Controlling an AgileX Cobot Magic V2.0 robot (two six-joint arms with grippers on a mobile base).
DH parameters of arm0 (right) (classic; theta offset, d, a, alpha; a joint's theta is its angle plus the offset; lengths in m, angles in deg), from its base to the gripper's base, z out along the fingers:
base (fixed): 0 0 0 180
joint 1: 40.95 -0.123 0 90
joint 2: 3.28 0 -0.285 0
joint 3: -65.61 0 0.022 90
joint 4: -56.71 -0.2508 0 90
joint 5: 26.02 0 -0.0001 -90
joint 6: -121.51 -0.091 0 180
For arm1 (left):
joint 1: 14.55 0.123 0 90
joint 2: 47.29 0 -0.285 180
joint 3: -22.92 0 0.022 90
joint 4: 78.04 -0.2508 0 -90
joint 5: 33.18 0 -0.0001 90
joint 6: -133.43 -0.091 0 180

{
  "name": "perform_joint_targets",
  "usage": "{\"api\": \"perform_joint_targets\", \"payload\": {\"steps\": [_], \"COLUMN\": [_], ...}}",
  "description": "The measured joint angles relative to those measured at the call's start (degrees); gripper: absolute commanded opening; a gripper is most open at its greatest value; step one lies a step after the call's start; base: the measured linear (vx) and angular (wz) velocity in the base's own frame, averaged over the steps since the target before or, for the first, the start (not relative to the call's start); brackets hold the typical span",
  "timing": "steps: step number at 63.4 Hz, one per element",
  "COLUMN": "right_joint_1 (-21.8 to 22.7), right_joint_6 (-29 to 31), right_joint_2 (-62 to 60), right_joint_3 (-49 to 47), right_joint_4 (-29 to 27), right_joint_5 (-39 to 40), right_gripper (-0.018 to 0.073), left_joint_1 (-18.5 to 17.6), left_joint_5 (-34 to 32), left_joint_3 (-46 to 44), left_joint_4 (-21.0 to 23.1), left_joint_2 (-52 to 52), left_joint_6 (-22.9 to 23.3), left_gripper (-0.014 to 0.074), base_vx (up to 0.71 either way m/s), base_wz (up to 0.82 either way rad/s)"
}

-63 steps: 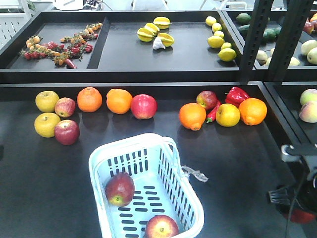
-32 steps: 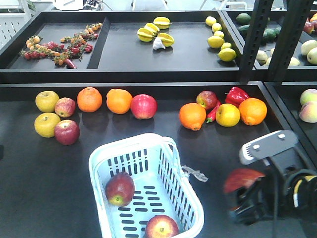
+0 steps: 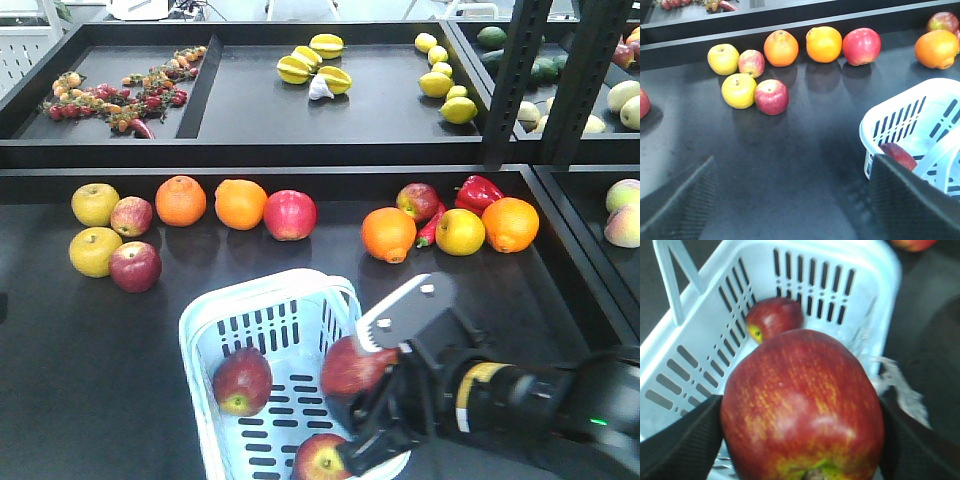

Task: Pick three apples into basket with both arms
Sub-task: 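Grasp the third red apple and lift it toward the basket, then lower the red apple into the basket and open the right gripper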

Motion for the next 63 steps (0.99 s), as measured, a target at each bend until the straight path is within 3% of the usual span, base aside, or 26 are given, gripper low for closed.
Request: {"api": "perform_joint_targets", "payload": {"steps": [23,41,63], "right_joint_1": [-0.7,-0.7,-0.2], "right_joint_6": [0.0,0.0,-0.2], "right_joint_2": [9.7,9.8,1.9], "right_joint_3": [-6.1,-6.3,-6.3], "right_joint_4": [0.0,0.0,1.3], "right_joint_5": [0.7,-1.8,-12.7], "right_gripper": [0.0631,0.0617,0.0588], "left_joint_1": [0.0,0.0,0.0], "left_joint_5": [0.0,0.0,0.0], "left_joint_3": [0.0,0.0,0.0], "left_joint_4": [0.0,0.0,0.0], "left_joint_2": [0.0,0.0,0.0], "left_joint_6": [0.0,0.0,0.0], "left_gripper": [0.0586,0.0586,0.0586], "base_vx": [0.0,0.0,0.0], "base_wz": [0.0,0.0,0.0]}}
